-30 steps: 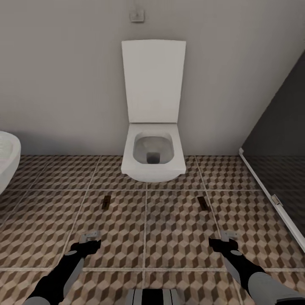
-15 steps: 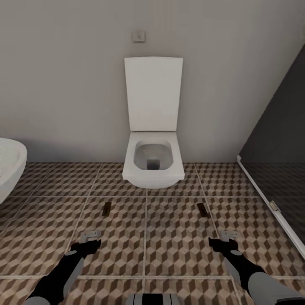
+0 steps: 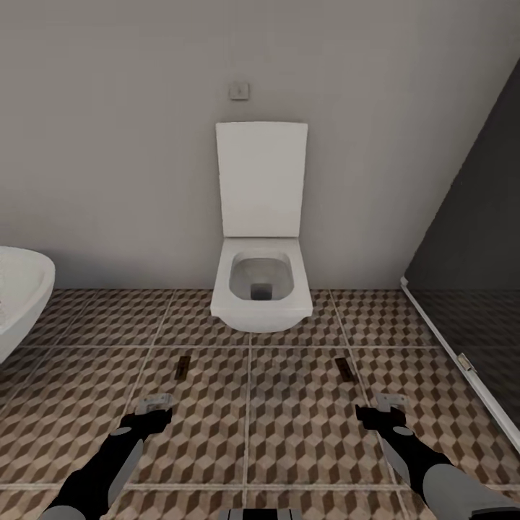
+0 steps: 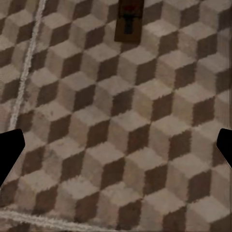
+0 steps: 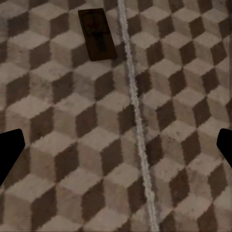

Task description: Take the four mousetraps from the cabinet in the bathroom and place them on the bathroom floor. Make sure all four end up on the same floor surface, and ensure that at least two of them are either under or directly next to the same bathroom sink.

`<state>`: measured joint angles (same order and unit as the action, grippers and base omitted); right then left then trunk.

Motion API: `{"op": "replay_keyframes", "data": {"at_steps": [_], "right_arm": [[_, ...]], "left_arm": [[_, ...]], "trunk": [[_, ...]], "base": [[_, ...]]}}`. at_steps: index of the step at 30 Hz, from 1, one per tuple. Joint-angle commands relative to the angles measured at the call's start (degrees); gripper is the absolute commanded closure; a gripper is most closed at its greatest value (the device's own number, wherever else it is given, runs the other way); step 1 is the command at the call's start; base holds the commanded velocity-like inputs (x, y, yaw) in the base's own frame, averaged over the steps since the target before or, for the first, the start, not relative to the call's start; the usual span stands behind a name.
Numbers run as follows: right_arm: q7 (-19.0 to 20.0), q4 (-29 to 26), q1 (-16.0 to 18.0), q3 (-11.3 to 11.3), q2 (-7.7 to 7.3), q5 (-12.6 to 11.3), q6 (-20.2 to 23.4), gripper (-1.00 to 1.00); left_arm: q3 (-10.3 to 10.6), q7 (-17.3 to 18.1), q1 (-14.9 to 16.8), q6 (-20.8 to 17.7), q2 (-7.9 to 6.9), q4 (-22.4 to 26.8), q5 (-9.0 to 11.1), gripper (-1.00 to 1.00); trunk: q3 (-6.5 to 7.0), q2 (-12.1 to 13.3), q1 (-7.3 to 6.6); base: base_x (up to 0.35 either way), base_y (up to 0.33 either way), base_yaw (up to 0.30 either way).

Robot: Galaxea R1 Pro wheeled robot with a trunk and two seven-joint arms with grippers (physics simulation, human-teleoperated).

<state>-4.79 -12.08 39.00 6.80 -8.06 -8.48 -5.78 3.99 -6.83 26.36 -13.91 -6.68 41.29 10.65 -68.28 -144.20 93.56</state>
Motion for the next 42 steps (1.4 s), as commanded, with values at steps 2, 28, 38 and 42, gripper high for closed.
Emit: {"op": "replay_keyframes", "data": {"at_steps": [2,28,38,42], "right_arm": [[-0.22,0.04,0.03,0.49,-0.03,-0.59,-0.2,-1.0],[-0.22,0.04,0.03,0.41,-0.03,-0.57,-0.34,-1.0],[-0.22,0.04,0.03,0.41,-0.01,-0.57,-0.77,-1.0],[-0.22,0.04,0.03,0.41,0.02,-0.57,-1.24,-1.0]], "left_arm": [[0.41,-0.55,0.01,-0.24,-0.09,0.1,0.6,-1.0],[0.32,-0.6,0.01,1.67,-0.09,0.02,0.6,-1.0],[0.39,-0.59,0.01,1.69,-0.07,-0.08,0.6,-1.0],[0.4,-0.61,0.01,1.69,-0.04,-0.13,0.6,-1.0]], "trunk": [[0.4,0.01,-0.06],[6.16,0.36,-0.73],[8.38,0.49,-0.99],[9.27,0.55,-1.09]], "base": [[0.0,0.0,0.0],[0.0,0.0,0.0],[0.0,0.0,0.0],[0.0,0.0,0.0]]}}
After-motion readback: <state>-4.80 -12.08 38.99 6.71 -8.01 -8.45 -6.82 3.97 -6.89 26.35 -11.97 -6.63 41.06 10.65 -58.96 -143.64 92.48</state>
